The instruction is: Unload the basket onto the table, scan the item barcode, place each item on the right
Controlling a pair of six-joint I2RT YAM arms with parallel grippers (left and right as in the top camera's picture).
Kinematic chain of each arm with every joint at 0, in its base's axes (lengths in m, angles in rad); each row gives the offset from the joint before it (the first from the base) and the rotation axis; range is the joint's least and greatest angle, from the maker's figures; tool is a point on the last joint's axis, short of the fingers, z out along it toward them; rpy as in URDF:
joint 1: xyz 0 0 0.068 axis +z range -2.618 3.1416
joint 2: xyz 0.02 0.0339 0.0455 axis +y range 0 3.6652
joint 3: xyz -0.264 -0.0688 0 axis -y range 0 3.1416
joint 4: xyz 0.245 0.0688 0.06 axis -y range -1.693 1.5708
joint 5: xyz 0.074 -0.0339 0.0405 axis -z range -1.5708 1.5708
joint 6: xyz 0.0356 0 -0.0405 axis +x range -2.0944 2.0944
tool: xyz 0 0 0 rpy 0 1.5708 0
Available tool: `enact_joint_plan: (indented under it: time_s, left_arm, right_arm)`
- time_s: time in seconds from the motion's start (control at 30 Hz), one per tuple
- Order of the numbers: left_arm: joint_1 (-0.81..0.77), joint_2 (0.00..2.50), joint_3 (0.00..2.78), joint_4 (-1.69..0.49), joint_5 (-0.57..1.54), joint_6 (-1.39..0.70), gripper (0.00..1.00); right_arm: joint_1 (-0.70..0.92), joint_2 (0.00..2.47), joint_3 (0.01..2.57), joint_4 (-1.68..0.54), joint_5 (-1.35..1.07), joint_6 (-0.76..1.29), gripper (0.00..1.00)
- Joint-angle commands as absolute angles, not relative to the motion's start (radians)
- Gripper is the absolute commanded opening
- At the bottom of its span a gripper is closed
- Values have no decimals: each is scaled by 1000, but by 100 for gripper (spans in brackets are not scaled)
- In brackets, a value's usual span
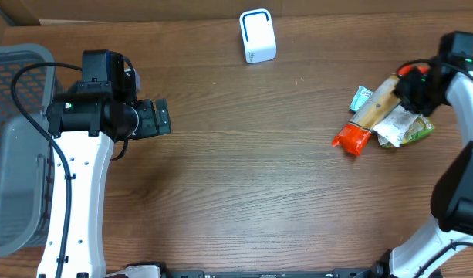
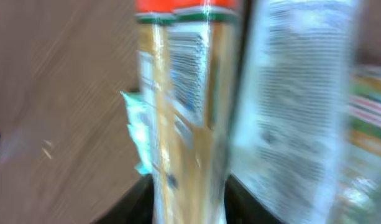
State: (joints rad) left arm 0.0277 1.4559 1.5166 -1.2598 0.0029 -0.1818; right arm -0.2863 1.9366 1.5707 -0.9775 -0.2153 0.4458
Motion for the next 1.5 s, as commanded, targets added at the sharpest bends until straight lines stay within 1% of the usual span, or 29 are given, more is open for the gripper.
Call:
enact_joint_plan:
  time_s: [0.0,0.13,0.27,0.33,0.4,0.43,0.47,0.6,0.7,0.8,0.9,0.97,1.1,1.2,1.33,1.47]
  left_arm:
    - [24,1451,1517,-1258,-4,-191,100]
    - [24,1451,1517,-1258,-4,-191,100]
    - [24,1451,1517,-1258,-4,-191,99]
    - [24,1451,1517,-1258,-4,-191,100]
    - [24,1451,1517,-1258,-4,-191,100]
    - [24,1451,1517,-1259,-4,-191,100]
    - [24,1451,1517,-1258,-4,-191,100]
    - [24,1451,1517,-1258,-4,-191,100]
    - [24,1451,1517,-1258,-4,-191,100]
    - [24,1451,1517,-1258,-4,-191,100]
    - [24,1451,1517,-1258,-4,-191,100]
    - [24,1451,1517,-1258,-4,-191,100]
    - [23,1451,1517,-1258,-4,-191,100]
    - [19,1451,1517,-1258,-4,-191,100]
    - [20,1451,1517,-1258,-4,-191,100]
    - [19,1451,1517,-1258,-4,-191,100]
  right_arm:
    - [-312,1824,1614,-998,-246,445,45]
    - [-302,1699,1625,-1002,-305,435,56]
    - [-262,1537,1626,-1013,-426,360,72]
    - [-223,1443,1626,-1050,-474,319,77]
    - [-179,1357,1626,-1103,-485,298,79]
    - [-152,1314,1626,-1132,-489,299,85]
    - [-123,1273,1626,-1161,-492,299,100]
    - [-19,1134,1625,-1267,-492,299,100]
    - [28,1064,1625,-1300,-491,299,100]
    - [38,1015,1625,-1306,-492,299,100]
    - [38,985,1625,-1386,-491,299,100]
    - [38,973,1625,-1460,-420,283,100]
    - [38,971,1624,-1535,-302,282,100]
    - [38,971,1624,-1537,-288,242,100]
    - [38,966,1602,-1506,-287,129,100]
    - [38,886,1476,-1338,-280,23,100]
